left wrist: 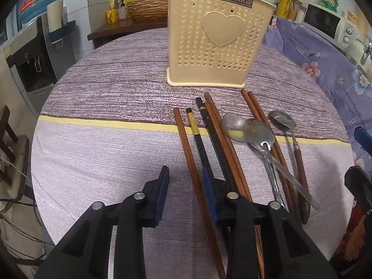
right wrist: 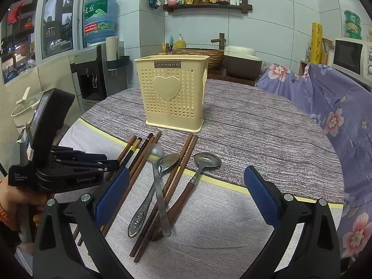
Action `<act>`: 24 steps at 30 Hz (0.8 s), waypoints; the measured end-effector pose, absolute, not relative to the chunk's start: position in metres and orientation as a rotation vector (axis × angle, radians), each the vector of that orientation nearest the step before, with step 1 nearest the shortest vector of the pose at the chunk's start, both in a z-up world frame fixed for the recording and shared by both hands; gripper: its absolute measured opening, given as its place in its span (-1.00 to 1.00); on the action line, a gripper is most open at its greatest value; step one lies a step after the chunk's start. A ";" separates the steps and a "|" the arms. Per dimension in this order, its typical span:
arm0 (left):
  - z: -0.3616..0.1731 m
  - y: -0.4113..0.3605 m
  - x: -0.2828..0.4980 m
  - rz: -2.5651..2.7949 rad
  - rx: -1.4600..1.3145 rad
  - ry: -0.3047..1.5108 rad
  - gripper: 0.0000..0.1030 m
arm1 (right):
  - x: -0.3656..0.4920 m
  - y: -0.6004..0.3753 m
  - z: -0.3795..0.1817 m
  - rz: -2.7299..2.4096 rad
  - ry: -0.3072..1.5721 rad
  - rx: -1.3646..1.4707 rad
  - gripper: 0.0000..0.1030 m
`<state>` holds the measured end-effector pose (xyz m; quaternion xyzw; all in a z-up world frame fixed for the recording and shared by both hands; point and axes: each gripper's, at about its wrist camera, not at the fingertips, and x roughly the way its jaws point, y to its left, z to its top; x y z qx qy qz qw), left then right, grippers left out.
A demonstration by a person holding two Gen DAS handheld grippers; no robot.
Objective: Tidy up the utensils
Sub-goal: 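Grasp a brown chopstick with the left tool while the right tool grasps a silver spoon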
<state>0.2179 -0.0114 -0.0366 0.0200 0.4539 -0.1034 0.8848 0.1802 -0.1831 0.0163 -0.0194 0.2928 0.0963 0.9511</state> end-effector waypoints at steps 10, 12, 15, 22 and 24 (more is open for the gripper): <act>-0.037 -0.011 0.235 -0.175 0.122 0.965 -0.47 | 0.205 -0.165 0.012 0.288 0.680 -0.083 0.89; -0.035 -0.008 0.246 -0.184 0.108 0.977 -0.47 | 0.221 -0.154 0.010 0.406 0.714 -0.111 0.75; -0.035 -0.002 0.259 -0.191 0.103 0.981 -0.62 | 0.249 -0.139 0.001 0.507 0.788 -0.171 0.56; -0.033 0.004 0.273 -0.200 0.037 1.000 -0.78 | 0.297 -0.115 -0.013 0.553 0.898 -0.211 0.20; -0.033 0.001 0.273 -0.195 0.050 0.996 -0.78 | 0.304 -0.111 -0.017 0.544 0.920 -0.229 0.20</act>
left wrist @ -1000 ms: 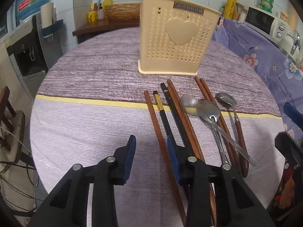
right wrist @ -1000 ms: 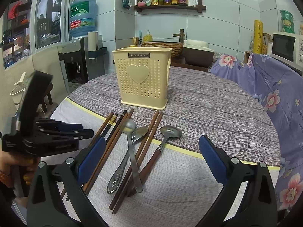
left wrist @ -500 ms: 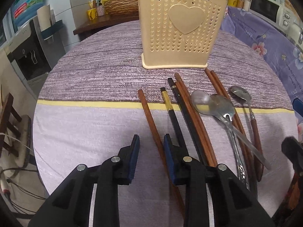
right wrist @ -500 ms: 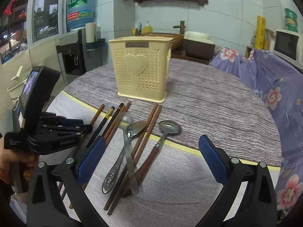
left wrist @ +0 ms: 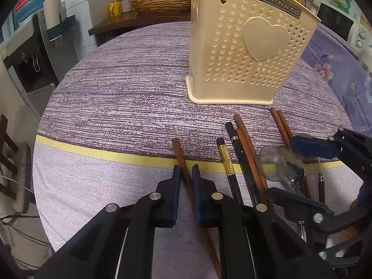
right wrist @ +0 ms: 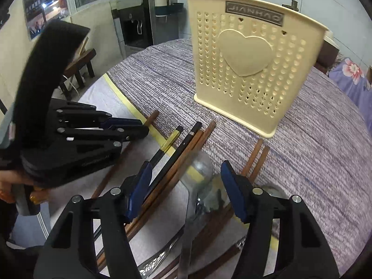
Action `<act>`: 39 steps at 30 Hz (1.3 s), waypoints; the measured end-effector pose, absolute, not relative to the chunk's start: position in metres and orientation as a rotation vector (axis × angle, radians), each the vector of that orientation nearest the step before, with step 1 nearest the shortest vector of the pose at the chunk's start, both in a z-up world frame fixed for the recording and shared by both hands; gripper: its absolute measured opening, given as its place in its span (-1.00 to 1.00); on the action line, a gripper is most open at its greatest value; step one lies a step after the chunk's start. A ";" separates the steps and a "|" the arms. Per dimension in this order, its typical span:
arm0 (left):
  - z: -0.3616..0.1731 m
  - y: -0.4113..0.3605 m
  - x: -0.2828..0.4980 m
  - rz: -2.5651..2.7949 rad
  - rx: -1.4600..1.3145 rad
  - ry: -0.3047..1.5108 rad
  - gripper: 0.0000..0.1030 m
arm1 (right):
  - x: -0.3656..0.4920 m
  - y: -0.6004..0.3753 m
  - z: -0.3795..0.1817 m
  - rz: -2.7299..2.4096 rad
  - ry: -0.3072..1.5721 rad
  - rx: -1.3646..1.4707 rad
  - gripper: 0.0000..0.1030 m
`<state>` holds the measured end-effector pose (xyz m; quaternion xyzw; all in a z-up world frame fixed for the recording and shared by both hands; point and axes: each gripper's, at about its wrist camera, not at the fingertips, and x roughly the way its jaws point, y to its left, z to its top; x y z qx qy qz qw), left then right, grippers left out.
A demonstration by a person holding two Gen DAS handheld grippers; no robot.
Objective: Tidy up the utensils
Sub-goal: 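Grasp a brown chopstick with the left tool while the right tool grasps a silver spoon, then lift the chopstick with the left tool while the right tool carries the spoon over the basket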
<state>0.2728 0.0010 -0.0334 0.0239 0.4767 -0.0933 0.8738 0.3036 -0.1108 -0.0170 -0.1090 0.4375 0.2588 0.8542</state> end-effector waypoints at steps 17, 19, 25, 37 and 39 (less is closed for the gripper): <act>-0.035 -0.001 0.277 -0.184 0.059 0.991 -0.80 | 0.330 -0.104 -0.032 0.572 1.046 -0.129 -0.28; -0.036 -0.001 0.278 -0.181 0.061 0.989 -0.80 | 0.332 -0.107 -0.031 0.573 1.046 -0.121 -0.28; -0.036 -0.001 0.282 -0.172 0.062 0.984 -0.82 | 0.322 -0.127 -0.009 0.579 0.989 -0.048 -0.28; 0.041 0.016 0.258 -0.219 -0.029 0.779 -0.85 | 0.275 -0.165 0.074 0.582 0.774 0.060 -0.28; 0.061 0.022 0.248 -0.235 -0.051 0.721 -0.85 | 0.268 -0.168 0.088 0.576 0.737 0.052 -0.28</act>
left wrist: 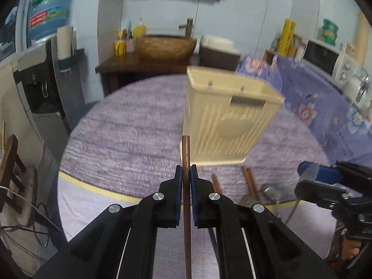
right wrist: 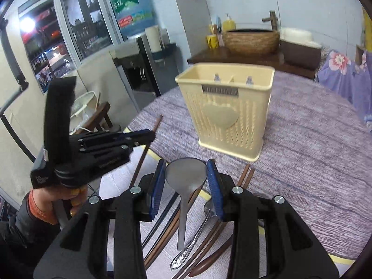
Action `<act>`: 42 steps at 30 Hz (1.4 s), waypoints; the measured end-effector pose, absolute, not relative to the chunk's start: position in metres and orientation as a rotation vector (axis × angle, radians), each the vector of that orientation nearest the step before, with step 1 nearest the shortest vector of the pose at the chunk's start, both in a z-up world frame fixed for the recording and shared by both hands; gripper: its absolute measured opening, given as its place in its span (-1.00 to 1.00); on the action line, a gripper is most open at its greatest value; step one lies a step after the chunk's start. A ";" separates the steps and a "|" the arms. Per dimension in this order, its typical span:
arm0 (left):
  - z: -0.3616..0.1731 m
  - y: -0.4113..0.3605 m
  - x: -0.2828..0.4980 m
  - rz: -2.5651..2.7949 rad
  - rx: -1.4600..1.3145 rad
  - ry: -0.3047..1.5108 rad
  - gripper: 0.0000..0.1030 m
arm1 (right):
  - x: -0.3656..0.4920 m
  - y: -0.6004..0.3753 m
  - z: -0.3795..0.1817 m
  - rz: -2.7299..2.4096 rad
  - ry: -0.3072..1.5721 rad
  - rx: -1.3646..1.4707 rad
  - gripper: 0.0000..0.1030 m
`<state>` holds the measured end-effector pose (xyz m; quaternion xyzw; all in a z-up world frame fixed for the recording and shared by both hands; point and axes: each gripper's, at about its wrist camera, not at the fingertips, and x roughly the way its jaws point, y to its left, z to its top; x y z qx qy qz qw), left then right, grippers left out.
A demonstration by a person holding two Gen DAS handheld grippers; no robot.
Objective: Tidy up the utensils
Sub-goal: 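Lift the chopstick with the left tool while the right tool carries the spoon over the basket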
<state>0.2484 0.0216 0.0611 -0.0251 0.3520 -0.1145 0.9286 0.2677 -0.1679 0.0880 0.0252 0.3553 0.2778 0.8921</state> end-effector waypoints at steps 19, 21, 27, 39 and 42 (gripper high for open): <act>0.116 0.039 0.219 -0.252 -0.065 0.523 -0.85 | 0.257 -0.161 0.110 0.569 0.675 0.021 -0.28; 0.127 0.040 0.218 -0.258 -0.066 0.502 -0.85 | 0.261 -0.164 0.118 0.566 0.658 0.037 -0.28; 0.194 0.037 0.228 -0.268 -0.073 0.360 -0.85 | 0.285 -0.176 0.183 0.487 0.499 0.052 -0.28; 0.255 -0.003 0.297 -0.196 -0.138 0.101 -0.85 | 0.359 -0.182 0.230 0.288 0.343 0.083 -0.28; 0.223 -0.012 0.303 -0.157 -0.136 0.066 -0.85 | 0.369 -0.179 0.208 0.262 0.353 0.071 -0.28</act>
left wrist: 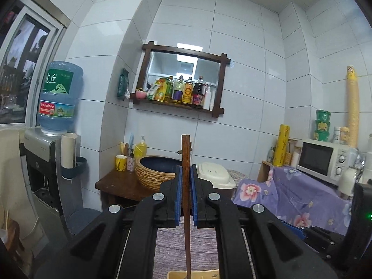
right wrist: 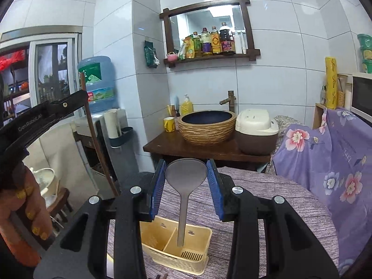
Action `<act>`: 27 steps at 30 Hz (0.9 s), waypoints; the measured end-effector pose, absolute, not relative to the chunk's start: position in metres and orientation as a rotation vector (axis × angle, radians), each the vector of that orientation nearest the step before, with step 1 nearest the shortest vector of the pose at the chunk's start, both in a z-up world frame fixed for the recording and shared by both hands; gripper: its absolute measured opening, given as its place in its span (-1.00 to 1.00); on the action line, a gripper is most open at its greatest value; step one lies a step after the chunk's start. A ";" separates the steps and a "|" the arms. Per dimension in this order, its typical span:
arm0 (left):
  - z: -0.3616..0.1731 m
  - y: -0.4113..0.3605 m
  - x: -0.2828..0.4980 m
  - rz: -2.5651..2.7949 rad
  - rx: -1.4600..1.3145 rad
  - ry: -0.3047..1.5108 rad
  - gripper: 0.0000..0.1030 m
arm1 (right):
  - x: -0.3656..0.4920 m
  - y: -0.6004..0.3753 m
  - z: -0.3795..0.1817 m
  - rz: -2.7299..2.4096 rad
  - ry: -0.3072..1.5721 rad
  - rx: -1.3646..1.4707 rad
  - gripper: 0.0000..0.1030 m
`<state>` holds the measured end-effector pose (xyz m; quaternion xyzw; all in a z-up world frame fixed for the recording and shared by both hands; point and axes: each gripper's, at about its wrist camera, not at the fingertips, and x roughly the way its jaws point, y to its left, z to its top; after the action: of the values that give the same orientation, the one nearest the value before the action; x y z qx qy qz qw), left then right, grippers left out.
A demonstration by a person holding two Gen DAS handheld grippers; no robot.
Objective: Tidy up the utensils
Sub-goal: 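Lift the chopstick with the left tool while the right tool carries the spoon over the basket, then lower the chopstick into the basket and open the left tool while the right tool releases the spoon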
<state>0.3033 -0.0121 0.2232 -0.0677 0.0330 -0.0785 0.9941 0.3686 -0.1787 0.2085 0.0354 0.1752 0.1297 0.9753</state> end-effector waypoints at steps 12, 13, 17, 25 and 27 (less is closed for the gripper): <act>0.138 -0.017 0.314 -0.177 -0.153 0.234 -0.85 | 0.369 -0.155 0.119 0.231 0.450 -0.029 -0.28; 0.134 -0.017 0.315 -0.178 -0.155 0.248 -0.85 | 0.370 -0.155 0.115 0.230 0.462 -0.027 -0.28; 0.120 -0.017 0.323 -0.195 -0.156 0.315 -0.85 | 0.372 -0.153 0.105 0.220 0.484 -0.031 -0.28; 0.117 -0.019 0.316 -0.226 -0.114 0.362 -0.70 | 0.353 -0.160 0.110 0.187 0.421 -0.021 0.41; 0.118 -0.017 0.306 -0.222 -0.100 0.366 -0.24 | 0.343 -0.161 0.113 0.179 0.422 -0.029 0.41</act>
<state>0.3061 -0.0171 0.1177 -0.0497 0.1814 -0.1103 0.9759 0.3427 -0.1608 0.1132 -0.0146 0.2092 0.0887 0.9737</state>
